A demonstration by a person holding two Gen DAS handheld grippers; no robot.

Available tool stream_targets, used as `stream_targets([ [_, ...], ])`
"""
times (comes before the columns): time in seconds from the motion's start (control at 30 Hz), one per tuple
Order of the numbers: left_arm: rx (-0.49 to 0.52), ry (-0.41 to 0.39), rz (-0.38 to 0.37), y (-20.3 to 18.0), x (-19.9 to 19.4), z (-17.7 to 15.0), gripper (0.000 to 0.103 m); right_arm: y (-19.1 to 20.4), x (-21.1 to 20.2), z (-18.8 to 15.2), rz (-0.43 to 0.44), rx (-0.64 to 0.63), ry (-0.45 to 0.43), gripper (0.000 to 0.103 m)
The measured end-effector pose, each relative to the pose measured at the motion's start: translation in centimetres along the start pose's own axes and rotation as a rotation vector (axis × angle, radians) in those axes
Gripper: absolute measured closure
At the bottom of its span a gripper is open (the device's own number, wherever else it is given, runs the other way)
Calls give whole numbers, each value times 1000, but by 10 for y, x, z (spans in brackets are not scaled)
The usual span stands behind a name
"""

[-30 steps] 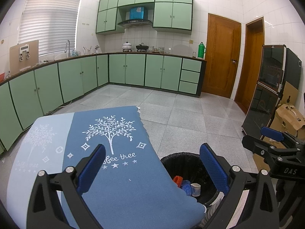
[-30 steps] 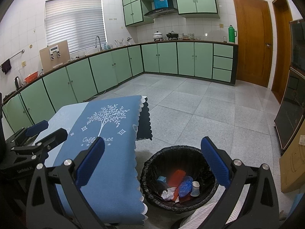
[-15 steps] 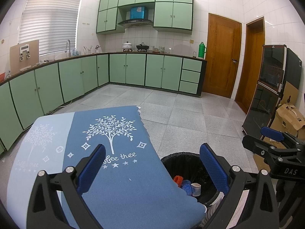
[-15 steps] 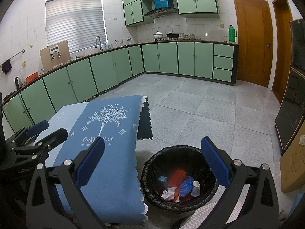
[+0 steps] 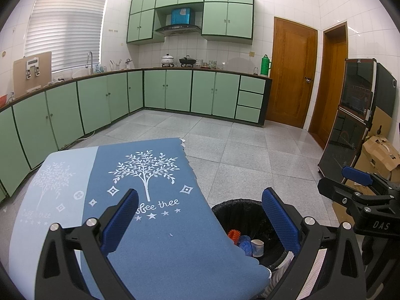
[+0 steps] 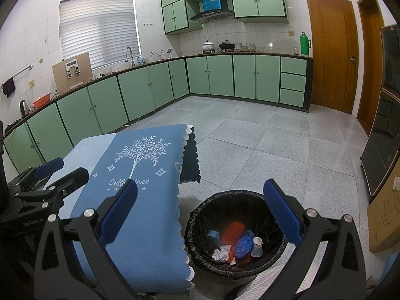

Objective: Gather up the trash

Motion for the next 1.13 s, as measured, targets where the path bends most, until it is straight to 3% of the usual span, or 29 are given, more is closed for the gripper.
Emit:
stream_targets([
  [1.13,-6,10,6,2,2,-2,6,6,3,-5,1,-3,4,5],
])
Point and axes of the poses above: each gripper's, at about its wrist camera, not at the fingertips, and x roughly the way its jaws point, y to its left, z to its top, the point moved 2 cm from there along x, roughly the way its jaws point, and after that the axes turned 15 degrees about -z, right-handed, at the moved point
